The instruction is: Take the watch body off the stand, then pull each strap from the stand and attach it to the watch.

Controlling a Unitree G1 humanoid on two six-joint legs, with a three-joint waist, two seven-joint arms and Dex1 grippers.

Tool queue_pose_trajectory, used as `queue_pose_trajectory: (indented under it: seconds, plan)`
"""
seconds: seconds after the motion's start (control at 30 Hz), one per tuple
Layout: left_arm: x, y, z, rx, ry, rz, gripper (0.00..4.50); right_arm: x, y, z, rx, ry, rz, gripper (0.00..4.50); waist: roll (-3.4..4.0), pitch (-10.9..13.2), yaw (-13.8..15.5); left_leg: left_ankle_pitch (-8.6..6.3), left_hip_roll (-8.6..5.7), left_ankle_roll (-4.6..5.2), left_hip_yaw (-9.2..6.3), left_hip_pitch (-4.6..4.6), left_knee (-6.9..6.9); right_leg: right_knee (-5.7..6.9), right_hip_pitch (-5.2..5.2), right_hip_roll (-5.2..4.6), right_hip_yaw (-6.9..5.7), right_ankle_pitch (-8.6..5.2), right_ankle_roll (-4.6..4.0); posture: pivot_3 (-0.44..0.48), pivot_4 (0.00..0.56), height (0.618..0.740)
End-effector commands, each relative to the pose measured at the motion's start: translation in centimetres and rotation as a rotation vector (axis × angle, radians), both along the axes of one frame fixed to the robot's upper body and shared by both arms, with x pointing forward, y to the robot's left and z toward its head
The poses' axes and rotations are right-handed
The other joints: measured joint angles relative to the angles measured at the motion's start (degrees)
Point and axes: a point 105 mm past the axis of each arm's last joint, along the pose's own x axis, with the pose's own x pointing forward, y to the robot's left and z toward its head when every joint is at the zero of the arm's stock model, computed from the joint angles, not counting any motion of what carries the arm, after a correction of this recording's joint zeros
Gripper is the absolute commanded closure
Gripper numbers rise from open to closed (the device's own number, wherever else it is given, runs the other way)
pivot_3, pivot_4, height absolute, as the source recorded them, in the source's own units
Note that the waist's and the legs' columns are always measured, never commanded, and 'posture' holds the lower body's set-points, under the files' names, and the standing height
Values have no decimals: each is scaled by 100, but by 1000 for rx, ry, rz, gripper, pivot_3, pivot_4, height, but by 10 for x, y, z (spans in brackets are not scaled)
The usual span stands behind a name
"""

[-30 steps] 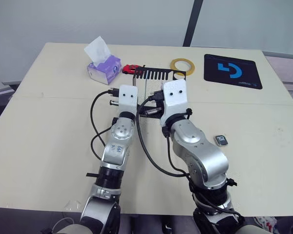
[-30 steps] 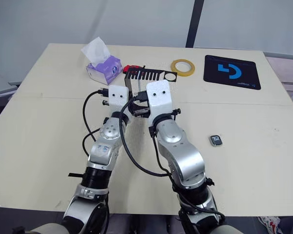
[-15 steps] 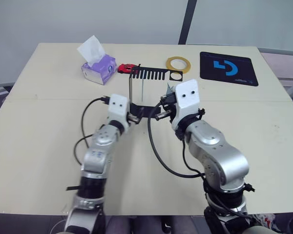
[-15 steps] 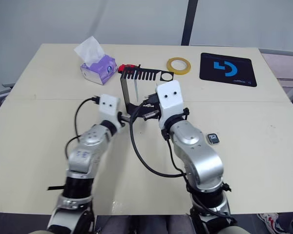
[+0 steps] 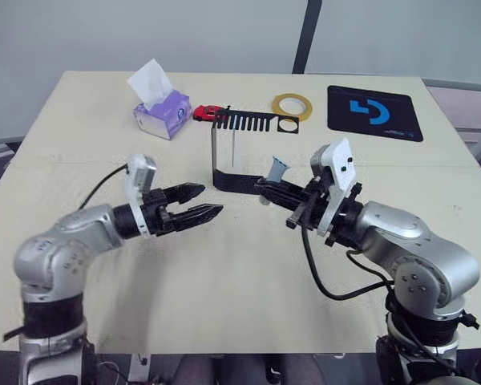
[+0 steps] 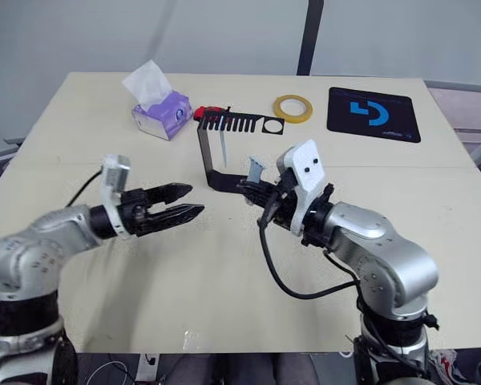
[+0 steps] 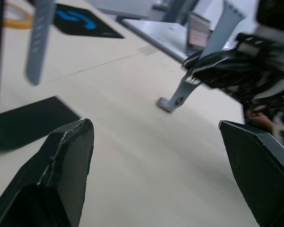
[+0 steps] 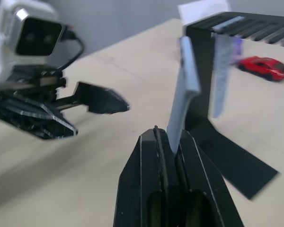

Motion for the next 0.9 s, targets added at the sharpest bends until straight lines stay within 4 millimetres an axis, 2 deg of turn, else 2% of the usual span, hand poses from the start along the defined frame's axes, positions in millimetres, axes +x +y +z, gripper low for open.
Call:
queue_pose_trajectory:
  seconds: [0.03,0.2,0.37,0.5,0.9]
  plan:
    - [-3,-14,21,-81,-16,-118,30,-18,1,6,33,19,167,4500,-4,2,11,1,-2,1,-4,0,2,-2,3,1,-1,0,0,0,150,738]
    - [2,-37,28,-125,-32,-158,30,-22,2,4,23,55,243,4500,-5,3,5,2,-10,3,-3,3,1,0,6,2,-1,2,3,0,150,738]
    - [-4,-49,20,-112,-38,-219,30,-20,7,3,28,67,262,4500,-5,3,-16,4,-3,-1,0,6,1,1,4,5,-2,2,4,0,150,738]
    - [-5,-52,20,-117,-35,-245,1132,-17,8,7,41,65,263,4500,-5,3,2,13,-10,-5,0,5,3,4,4,9,-2,2,4,0,150,738]
    - [-11,-58,22,-122,-26,-322,1132,-13,13,10,14,42,264,4500,-5,3,14,14,-20,-3,-5,3,3,5,5,2,-3,3,5,0,150,738]
